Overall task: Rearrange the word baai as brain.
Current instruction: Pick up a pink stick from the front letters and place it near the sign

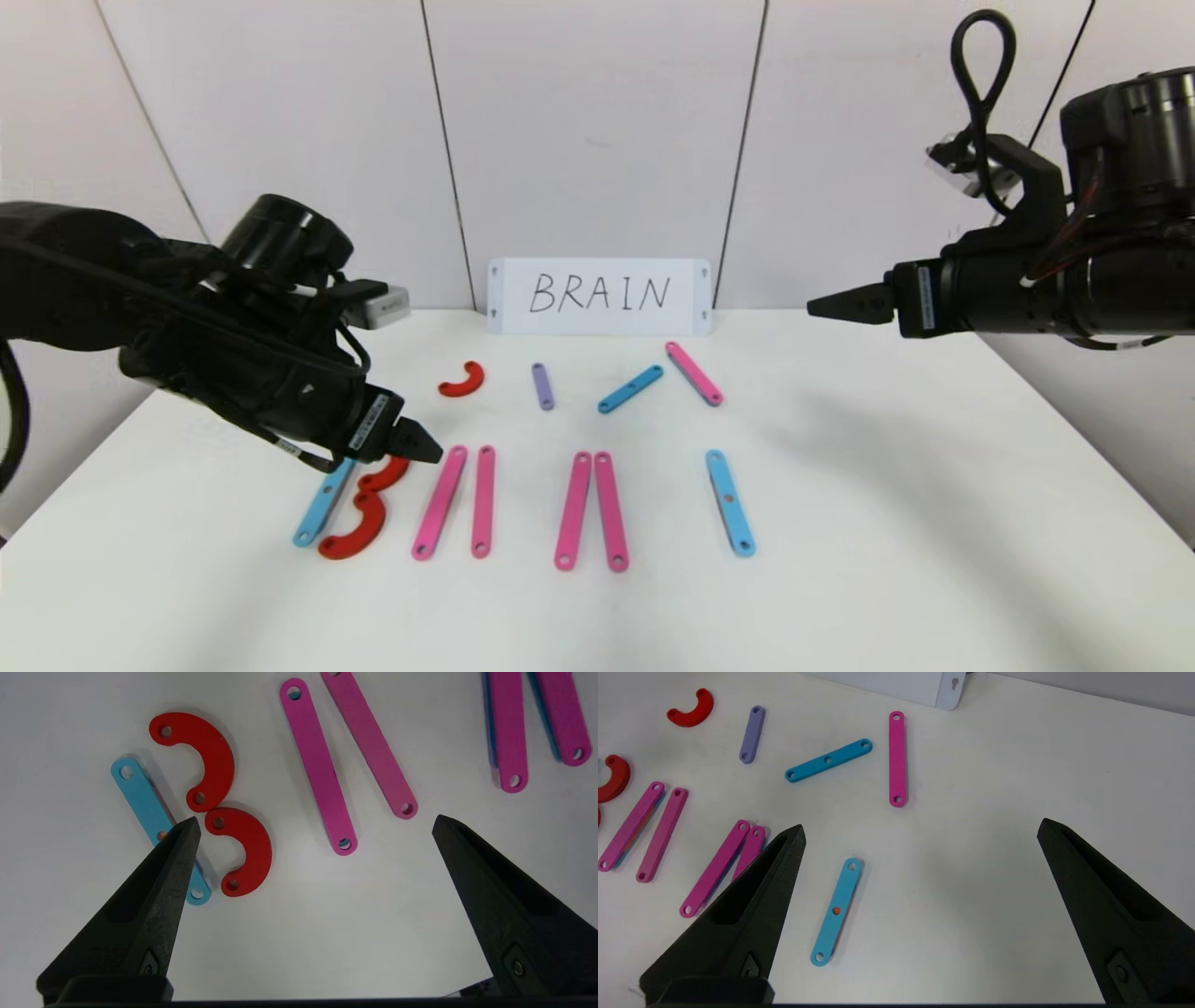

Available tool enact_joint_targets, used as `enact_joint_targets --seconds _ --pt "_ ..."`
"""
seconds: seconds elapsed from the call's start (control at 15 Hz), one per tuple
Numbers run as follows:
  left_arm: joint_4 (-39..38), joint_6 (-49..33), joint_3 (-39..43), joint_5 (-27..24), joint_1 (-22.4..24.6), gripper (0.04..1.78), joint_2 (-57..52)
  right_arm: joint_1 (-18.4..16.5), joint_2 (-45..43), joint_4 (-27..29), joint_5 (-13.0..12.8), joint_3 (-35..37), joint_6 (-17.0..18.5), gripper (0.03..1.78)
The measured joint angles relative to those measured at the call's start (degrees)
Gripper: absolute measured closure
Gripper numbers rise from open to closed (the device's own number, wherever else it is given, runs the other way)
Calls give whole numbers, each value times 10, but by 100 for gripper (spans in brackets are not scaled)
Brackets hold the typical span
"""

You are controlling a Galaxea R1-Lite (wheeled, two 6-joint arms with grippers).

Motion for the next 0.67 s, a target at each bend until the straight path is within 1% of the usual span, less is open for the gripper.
enact_joint_targets --seconds 0.13,0.4,0.67 --pt "-3 -1 -1 24 -9 8 28 0 14 -1 1 -5 -1 7" --pt "-5 -3 -8 31 -16 8 72 -5 30 2 3 -4 -1 7" --pt "0 -5 -9 55 -27 8 99 -1 34 1 3 1 -1 7"
